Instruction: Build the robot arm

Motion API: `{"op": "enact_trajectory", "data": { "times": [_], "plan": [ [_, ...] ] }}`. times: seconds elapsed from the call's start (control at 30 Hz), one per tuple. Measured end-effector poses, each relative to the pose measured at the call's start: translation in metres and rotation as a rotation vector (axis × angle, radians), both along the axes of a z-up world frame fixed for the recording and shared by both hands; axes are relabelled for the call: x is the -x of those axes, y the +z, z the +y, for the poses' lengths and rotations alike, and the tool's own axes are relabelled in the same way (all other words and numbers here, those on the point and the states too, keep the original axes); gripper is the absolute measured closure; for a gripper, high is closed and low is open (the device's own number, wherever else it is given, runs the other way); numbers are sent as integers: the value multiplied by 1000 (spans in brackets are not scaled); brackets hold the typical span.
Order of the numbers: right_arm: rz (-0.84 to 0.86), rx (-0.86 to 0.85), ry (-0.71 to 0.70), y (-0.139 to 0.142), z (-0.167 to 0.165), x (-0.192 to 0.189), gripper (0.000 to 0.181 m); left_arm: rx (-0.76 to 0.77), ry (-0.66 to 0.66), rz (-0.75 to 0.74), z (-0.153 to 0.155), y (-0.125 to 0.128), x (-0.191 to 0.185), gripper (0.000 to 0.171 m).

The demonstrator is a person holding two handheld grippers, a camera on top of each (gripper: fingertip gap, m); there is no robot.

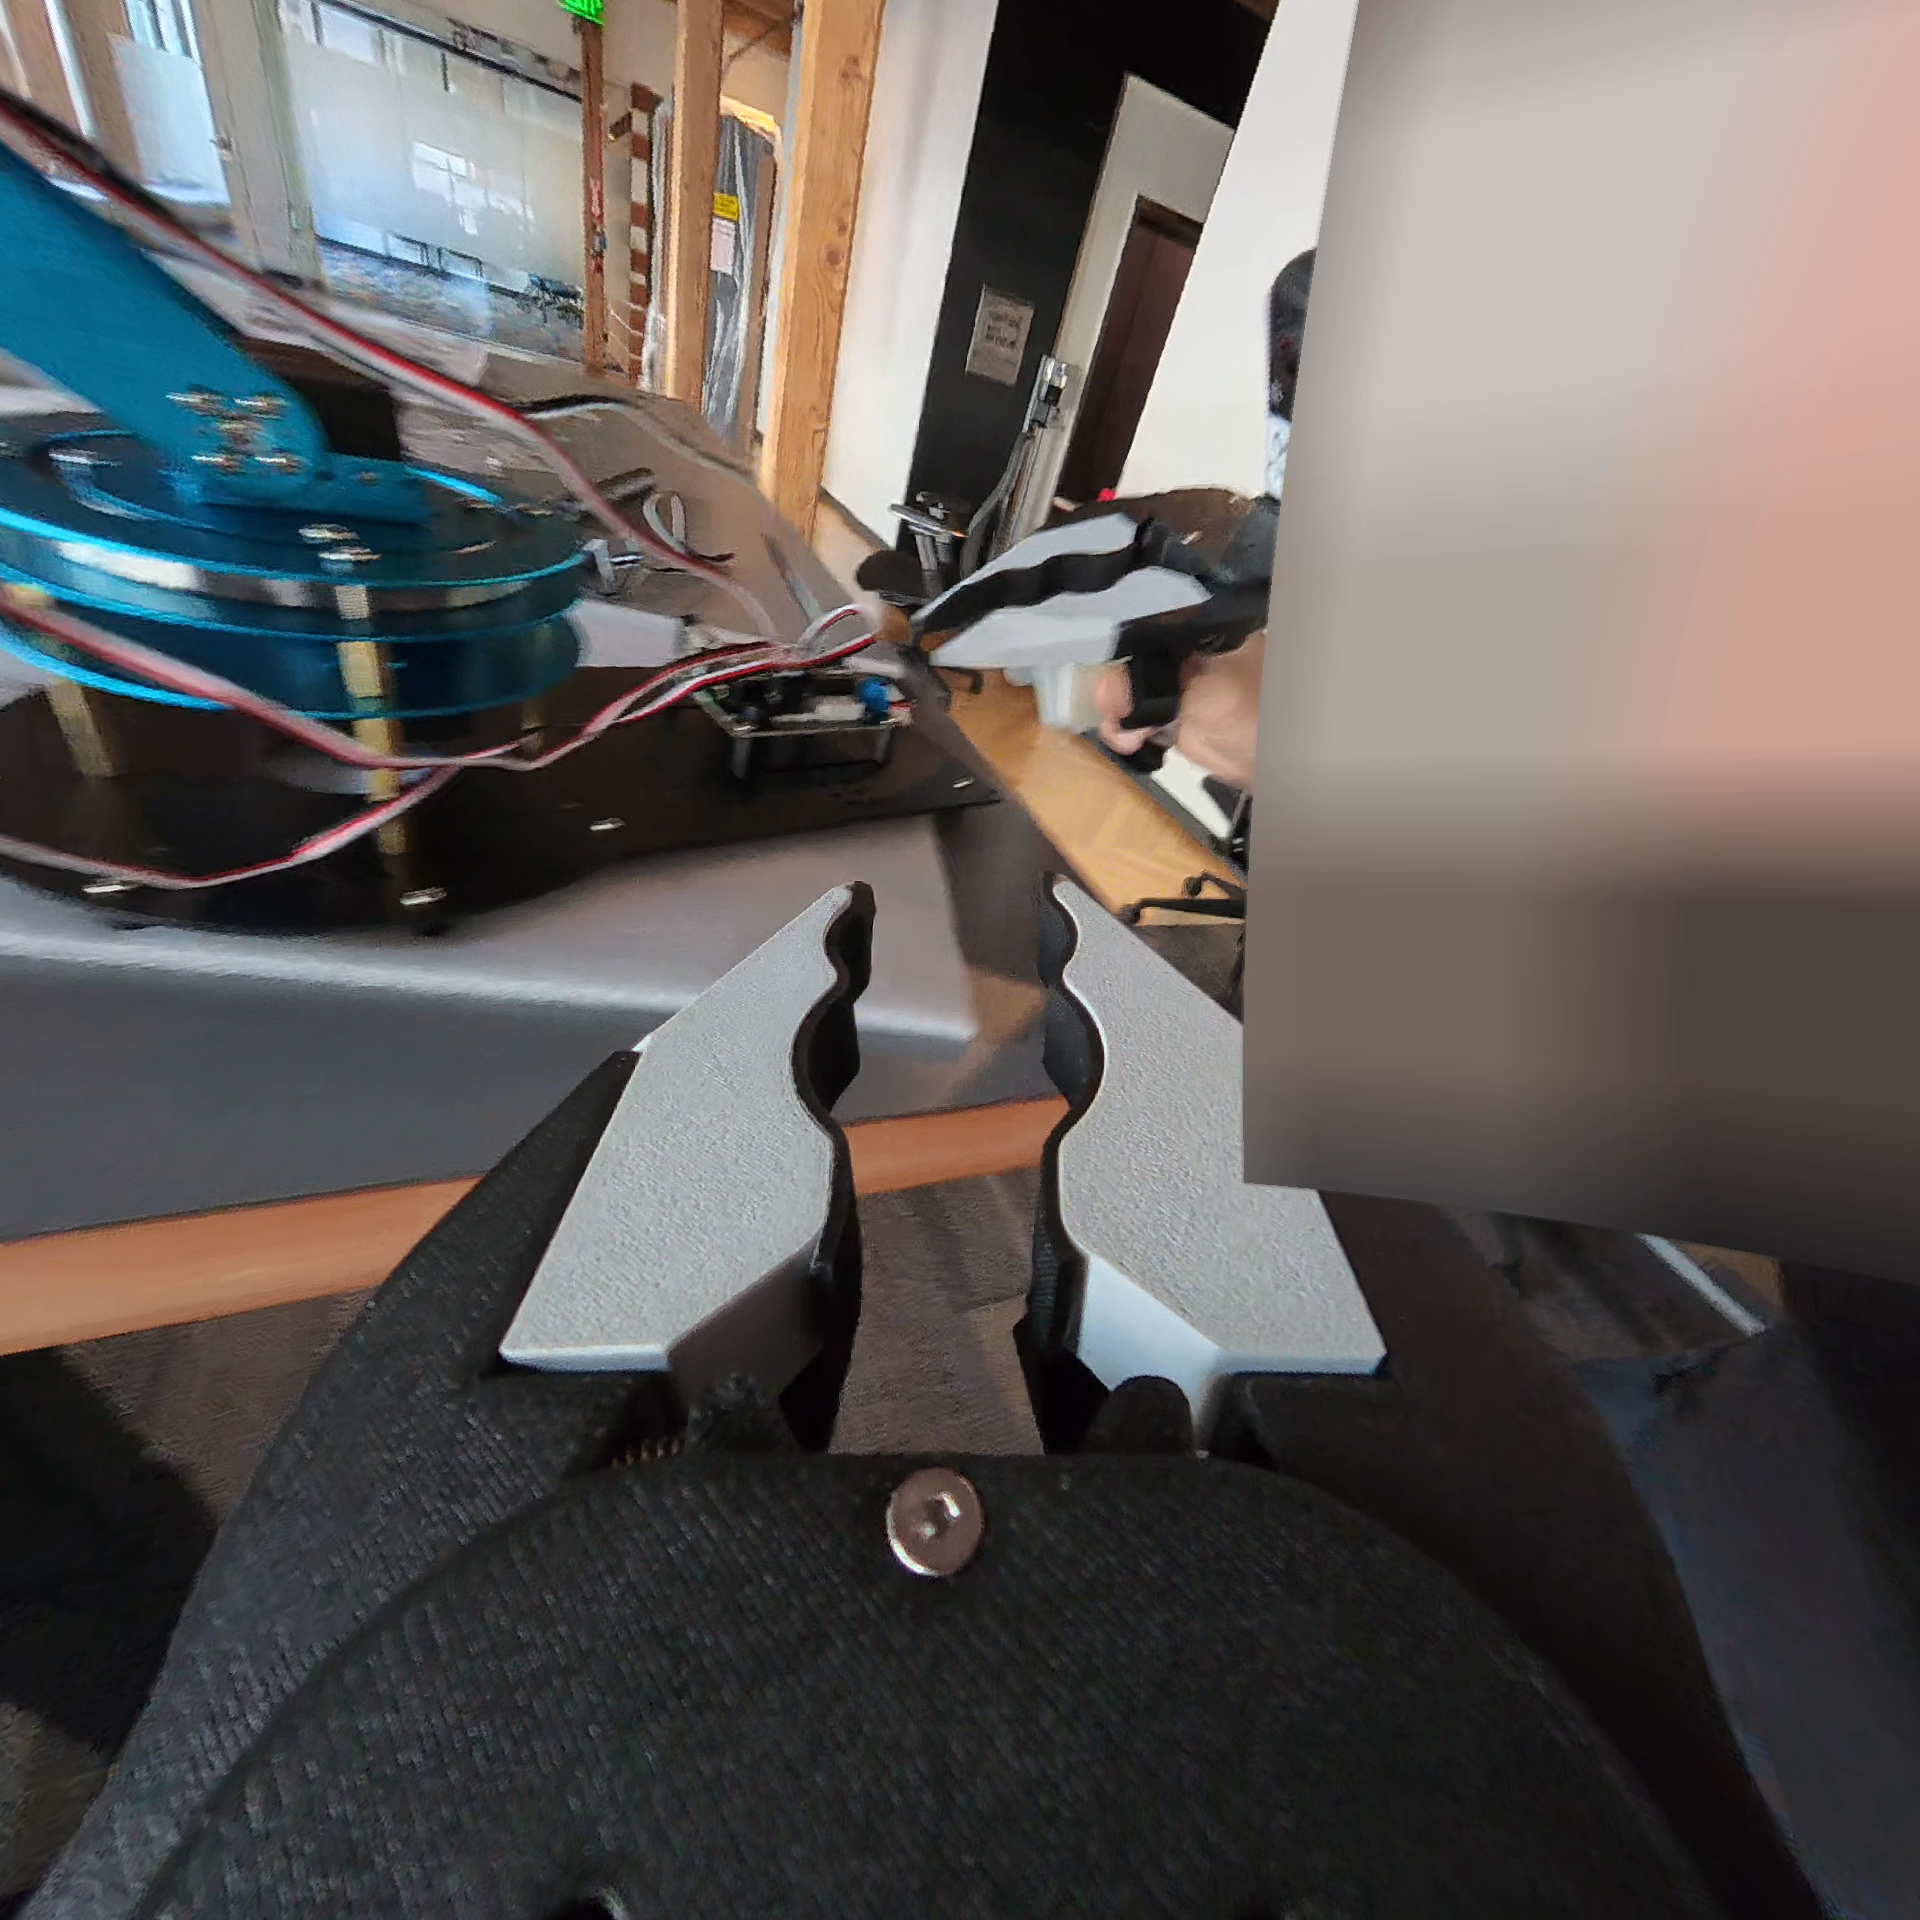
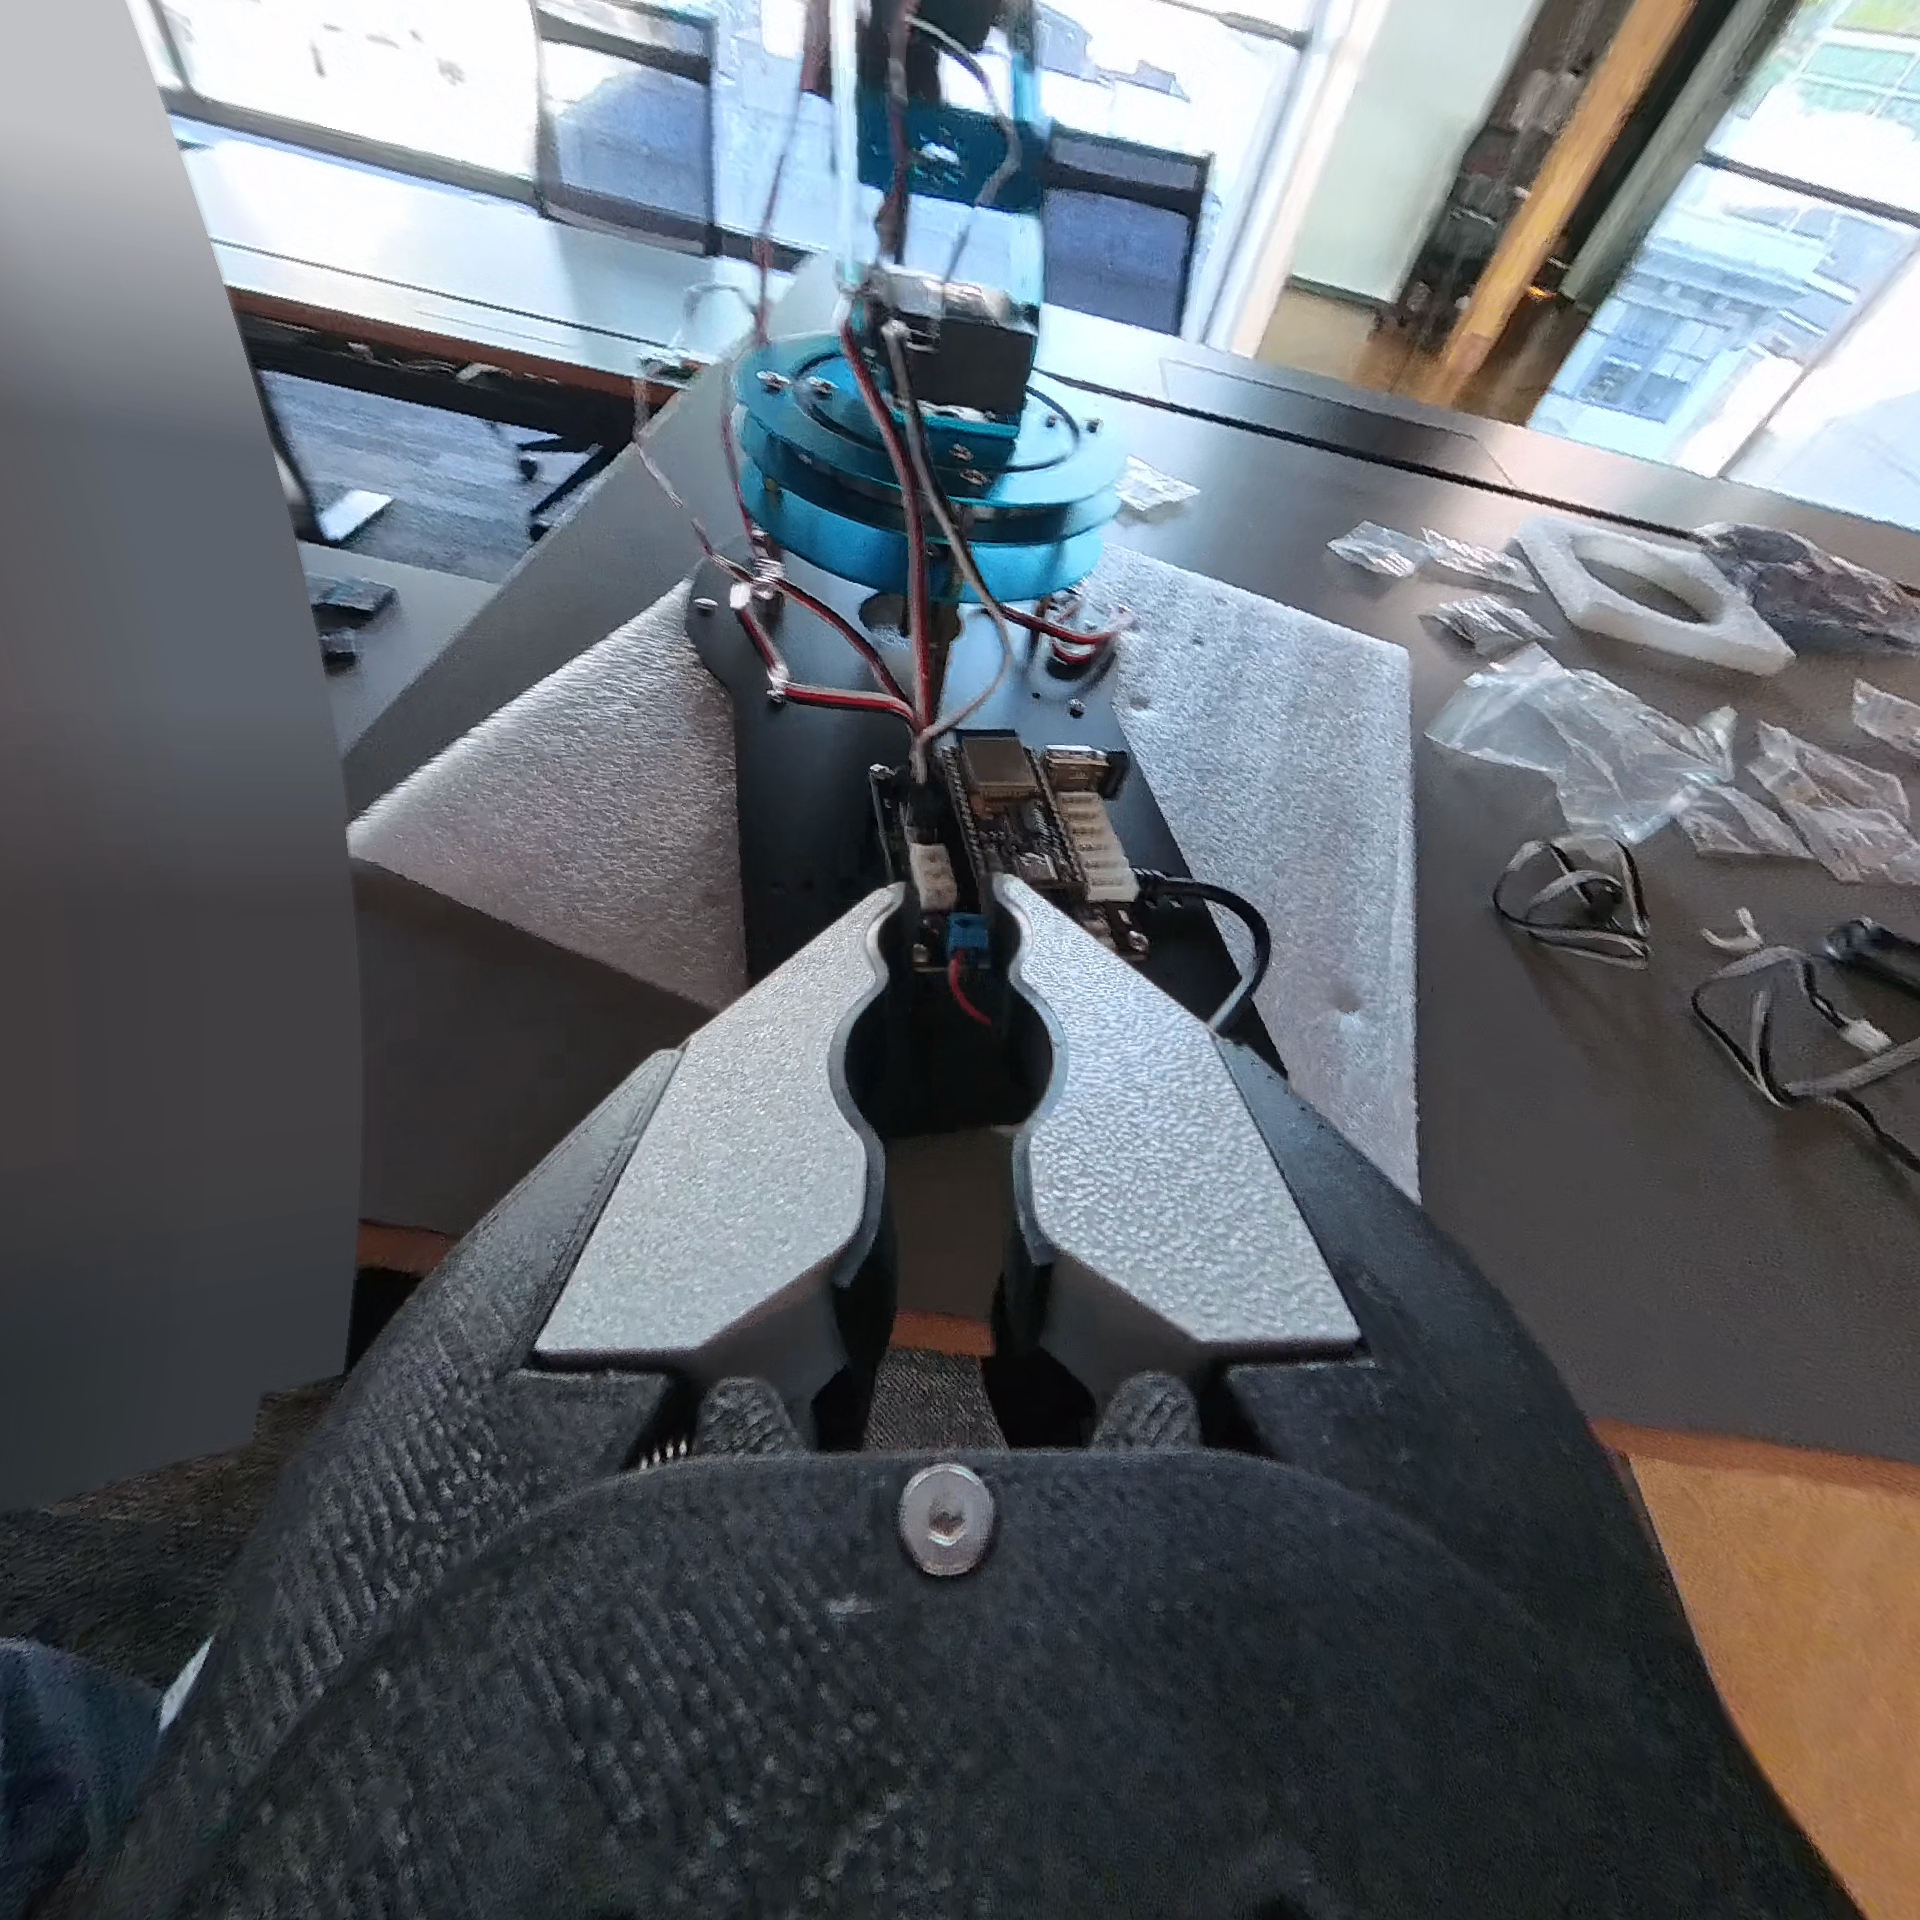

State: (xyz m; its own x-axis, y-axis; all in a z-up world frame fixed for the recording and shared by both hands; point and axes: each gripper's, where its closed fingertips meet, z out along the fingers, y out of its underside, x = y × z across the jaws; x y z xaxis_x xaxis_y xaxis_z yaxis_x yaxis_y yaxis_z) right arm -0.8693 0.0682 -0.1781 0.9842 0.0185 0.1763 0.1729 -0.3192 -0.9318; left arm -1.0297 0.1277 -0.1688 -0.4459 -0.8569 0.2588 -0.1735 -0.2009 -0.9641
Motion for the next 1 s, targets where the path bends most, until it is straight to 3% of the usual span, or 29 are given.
{"op": "enact_trajectory", "data": {
  "times": [0.1,0.3,0.47,0.57,0.63,0.7,0.83,1.0],
  "plan": [
    [-6,31,-156,0,-5,-9,172,32,31,61,-18,5,-6,142],
    [-108,55,-495,43,-36,-29,170,-153,219,209,-43,2,-23,135],
    [-100,109,-552,62,-45,-28,155,-401,295,378,-48,-8,-23,131],
    [-55,96,-548,70,-48,-21,154,-850,402,533,-7,-7,-17,124],
    [-21,95,-539,68,-51,-16,152,-1155,482,584,26,9,-7,122],
    [9,104,-542,62,-53,-14,152,-1365,514,611,47,25,4,122],
    [60,148,-556,50,-57,-12,149,-1569,562,646,72,50,26,119],
    [63,147,-592,57,-66,-11,147,-1636,570,658,80,62,43,117]
  ]
}}
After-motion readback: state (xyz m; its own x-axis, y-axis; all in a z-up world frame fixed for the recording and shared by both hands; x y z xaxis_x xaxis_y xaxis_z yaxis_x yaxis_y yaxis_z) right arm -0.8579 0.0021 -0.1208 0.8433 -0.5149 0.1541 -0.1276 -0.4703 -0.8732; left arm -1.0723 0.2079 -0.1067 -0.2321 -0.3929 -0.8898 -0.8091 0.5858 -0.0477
